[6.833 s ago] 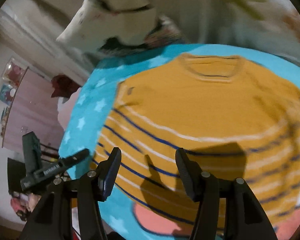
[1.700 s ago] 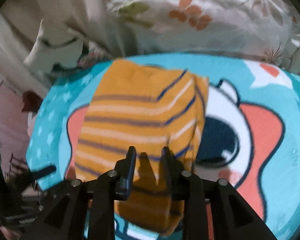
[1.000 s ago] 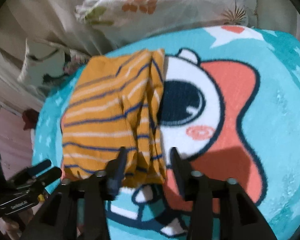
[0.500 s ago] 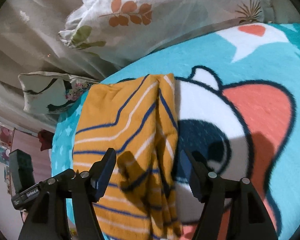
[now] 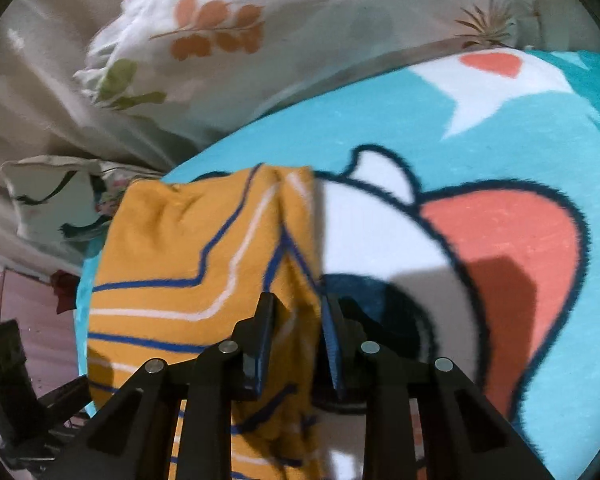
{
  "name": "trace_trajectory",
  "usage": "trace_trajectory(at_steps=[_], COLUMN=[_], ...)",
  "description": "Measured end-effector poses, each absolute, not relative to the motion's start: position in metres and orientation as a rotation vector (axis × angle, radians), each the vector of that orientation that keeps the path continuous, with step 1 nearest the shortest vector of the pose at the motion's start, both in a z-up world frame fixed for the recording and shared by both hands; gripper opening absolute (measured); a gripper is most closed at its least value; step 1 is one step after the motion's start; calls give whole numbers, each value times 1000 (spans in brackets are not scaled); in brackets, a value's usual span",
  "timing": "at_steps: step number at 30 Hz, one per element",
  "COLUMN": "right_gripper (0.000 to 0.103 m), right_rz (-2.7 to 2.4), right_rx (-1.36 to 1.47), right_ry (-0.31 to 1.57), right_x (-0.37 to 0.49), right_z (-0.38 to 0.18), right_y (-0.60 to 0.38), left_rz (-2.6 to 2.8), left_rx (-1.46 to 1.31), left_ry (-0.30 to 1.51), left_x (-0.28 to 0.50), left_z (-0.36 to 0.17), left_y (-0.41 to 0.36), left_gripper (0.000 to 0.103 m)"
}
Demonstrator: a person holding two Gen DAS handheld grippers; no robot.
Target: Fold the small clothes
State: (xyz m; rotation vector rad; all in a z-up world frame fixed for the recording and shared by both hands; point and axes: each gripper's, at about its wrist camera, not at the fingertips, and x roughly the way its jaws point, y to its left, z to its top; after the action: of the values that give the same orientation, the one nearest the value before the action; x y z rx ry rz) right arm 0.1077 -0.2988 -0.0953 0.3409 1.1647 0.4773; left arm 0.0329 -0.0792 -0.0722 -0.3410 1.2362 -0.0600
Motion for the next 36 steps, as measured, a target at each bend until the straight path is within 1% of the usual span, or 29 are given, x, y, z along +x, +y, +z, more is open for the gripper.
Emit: trace_trajectory(at_steps=[5,8,12,14,16,17,18,19,22,25,32,36], right_gripper=[30,30,30,26,23,23,25,29,29,29,29,29], right_rz=[501,568,645,566,539,519,510,515,597,637,728,584], right_rx=[328,325,266,184,177,171,165,163,214,256,309,196], right_ry=[1057,1047,1131,1185,1167,1164,1153,1134,1095,1086,1120,1151], right_x=[111,121,136,145,148,146,143,136,105,75,-1,-20], right_z=[-59,-51,-70,-91,-94,-90,-84,-77,-59,-53,-70,-83], right_y=[-295,-274,-237,-230,-235,-237,-240,-244,-264,-288,-321,-329], left_rz=[28,49,19,1,7,9,0,-9,-62,-70,-95,-83], left_rx=[-382,-416,-441,-445,-424,-412,-416,-429,-477,-456,-494,-420], left_ry=[1178,1144,1153,1182,1200,1196,1188,1182,1145,1149,1265,1281], left_x=[19,13,8,7,3,1,-1,-3,-2,2,0,-8], left_z=[-51,-44,-45,-53,-58,-57,-55,-53,-42,-41,-86,-87], left_y=[-44,-35,-47,-57,-65,-67,-69,-69,-68,-77,-103,-118], left_gripper=[74,74,74,74,74,74,74,74,74,75,74,75])
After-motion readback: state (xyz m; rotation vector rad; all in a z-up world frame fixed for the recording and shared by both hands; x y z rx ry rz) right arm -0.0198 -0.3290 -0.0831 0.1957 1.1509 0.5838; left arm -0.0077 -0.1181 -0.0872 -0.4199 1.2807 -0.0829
